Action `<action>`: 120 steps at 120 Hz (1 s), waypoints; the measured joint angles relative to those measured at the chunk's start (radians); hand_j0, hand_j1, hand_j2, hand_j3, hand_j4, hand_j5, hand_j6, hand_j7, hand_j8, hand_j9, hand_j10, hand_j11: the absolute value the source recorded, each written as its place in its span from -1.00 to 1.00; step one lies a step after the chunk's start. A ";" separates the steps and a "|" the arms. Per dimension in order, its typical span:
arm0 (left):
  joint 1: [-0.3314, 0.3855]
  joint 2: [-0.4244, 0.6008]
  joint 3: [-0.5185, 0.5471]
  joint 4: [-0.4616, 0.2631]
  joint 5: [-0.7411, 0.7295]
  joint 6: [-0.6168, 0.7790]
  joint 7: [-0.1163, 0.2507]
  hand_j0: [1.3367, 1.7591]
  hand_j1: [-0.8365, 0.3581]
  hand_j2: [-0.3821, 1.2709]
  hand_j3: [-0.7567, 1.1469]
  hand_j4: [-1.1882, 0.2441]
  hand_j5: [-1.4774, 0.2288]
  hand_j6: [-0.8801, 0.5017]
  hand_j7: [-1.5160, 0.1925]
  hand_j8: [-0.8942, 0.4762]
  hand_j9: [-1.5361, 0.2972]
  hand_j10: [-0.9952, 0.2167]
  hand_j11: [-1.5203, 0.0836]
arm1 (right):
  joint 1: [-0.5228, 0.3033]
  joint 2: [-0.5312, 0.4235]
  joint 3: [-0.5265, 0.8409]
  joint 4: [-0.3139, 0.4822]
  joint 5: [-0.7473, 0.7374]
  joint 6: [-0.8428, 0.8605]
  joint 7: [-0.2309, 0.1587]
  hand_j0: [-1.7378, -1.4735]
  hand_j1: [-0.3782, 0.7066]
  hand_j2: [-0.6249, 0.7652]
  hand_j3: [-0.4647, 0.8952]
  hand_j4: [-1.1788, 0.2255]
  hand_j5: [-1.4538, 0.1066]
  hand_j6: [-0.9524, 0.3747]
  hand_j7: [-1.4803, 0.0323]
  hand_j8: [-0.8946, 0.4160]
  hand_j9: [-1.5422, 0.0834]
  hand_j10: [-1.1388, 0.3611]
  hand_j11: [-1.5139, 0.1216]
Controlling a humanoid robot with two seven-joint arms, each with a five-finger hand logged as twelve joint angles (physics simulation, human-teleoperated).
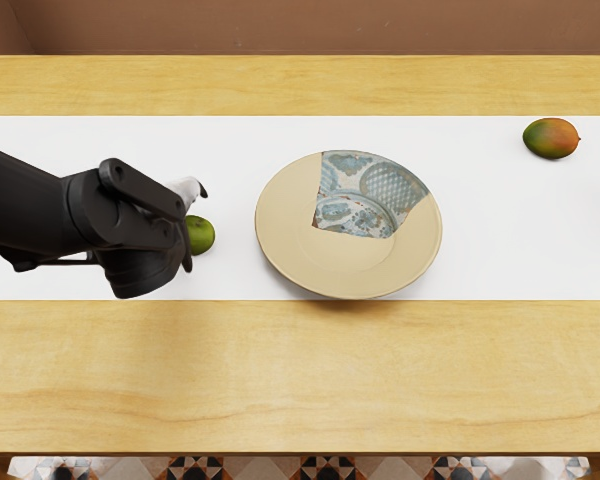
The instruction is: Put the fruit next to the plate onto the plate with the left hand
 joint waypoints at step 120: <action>0.040 0.000 -0.010 0.022 -0.033 -0.003 -0.001 0.52 0.04 -0.42 -0.20 0.00 0.02 -0.33 0.06 -0.39 0.01 -0.14 0.13 | 0.000 0.000 0.000 0.000 0.000 0.000 0.000 -0.40 -0.91 -0.11 -0.32 0.66 0.84 0.41 0.93 0.34 0.87 0.50 0.83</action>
